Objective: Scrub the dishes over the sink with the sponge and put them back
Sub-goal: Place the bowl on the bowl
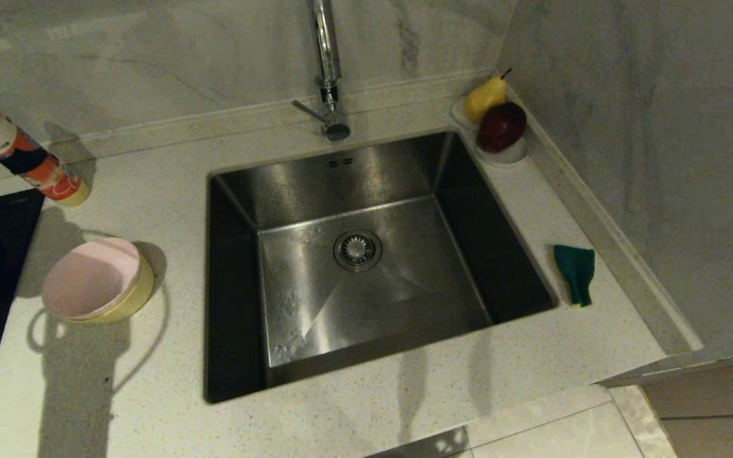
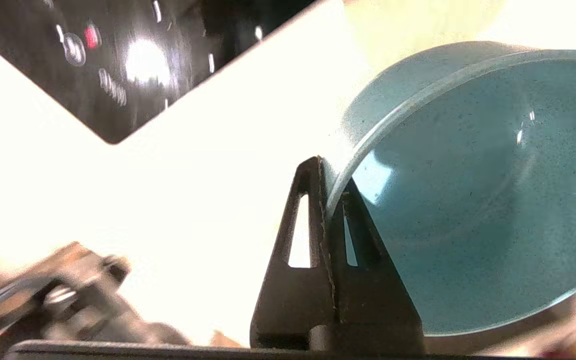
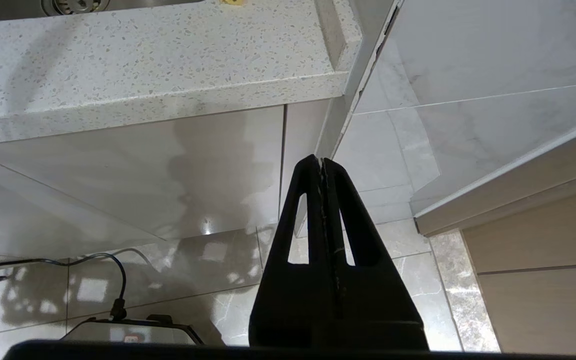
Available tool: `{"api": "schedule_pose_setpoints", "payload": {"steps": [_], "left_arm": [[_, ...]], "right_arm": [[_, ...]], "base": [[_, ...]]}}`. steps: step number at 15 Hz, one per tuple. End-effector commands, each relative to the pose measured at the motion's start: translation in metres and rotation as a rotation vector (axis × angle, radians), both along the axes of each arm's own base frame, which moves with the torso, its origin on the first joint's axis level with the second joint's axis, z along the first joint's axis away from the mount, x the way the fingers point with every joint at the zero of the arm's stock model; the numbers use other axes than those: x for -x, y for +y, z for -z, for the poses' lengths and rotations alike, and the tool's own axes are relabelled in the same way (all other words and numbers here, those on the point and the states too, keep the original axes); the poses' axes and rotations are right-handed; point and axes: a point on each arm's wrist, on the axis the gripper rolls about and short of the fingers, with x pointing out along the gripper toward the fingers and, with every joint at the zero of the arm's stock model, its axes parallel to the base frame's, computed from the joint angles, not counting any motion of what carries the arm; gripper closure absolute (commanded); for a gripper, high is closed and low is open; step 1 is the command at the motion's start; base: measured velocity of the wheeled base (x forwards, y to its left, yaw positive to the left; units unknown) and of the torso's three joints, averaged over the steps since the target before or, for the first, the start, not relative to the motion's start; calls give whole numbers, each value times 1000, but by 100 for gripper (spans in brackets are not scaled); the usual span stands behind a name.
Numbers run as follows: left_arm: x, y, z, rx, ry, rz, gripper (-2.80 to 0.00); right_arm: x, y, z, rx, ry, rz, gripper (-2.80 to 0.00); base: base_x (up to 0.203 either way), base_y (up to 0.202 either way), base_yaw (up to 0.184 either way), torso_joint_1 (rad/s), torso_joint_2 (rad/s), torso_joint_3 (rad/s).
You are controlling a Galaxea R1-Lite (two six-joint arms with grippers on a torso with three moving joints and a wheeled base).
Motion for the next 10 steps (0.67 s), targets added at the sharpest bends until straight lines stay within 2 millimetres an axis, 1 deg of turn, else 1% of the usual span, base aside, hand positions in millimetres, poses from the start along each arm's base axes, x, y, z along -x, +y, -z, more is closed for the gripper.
{"api": "schedule_pose_setpoints", "payload": {"steps": [1, 3, 6, 10], "left_arm": [[2, -22, -9, -27, 3, 70, 0], [-6, -34, -10, -57, 9, 157, 0], [-27, -50, -6, -131, 71, 264, 0], [-52, -82, -3, -172, 99, 421, 0]], "right_arm": [[0, 0, 0, 1, 1, 0, 0], [0, 0, 0, 1, 1, 0, 0], [0, 0, 0, 1, 1, 0, 0], [0, 0, 0, 1, 1, 0, 0]], "base": [[0, 0, 0, 0, 0, 0], [0, 0, 0, 0, 0, 0], [0, 0, 0, 0, 0, 0], [0, 0, 0, 0, 0, 0]]}}
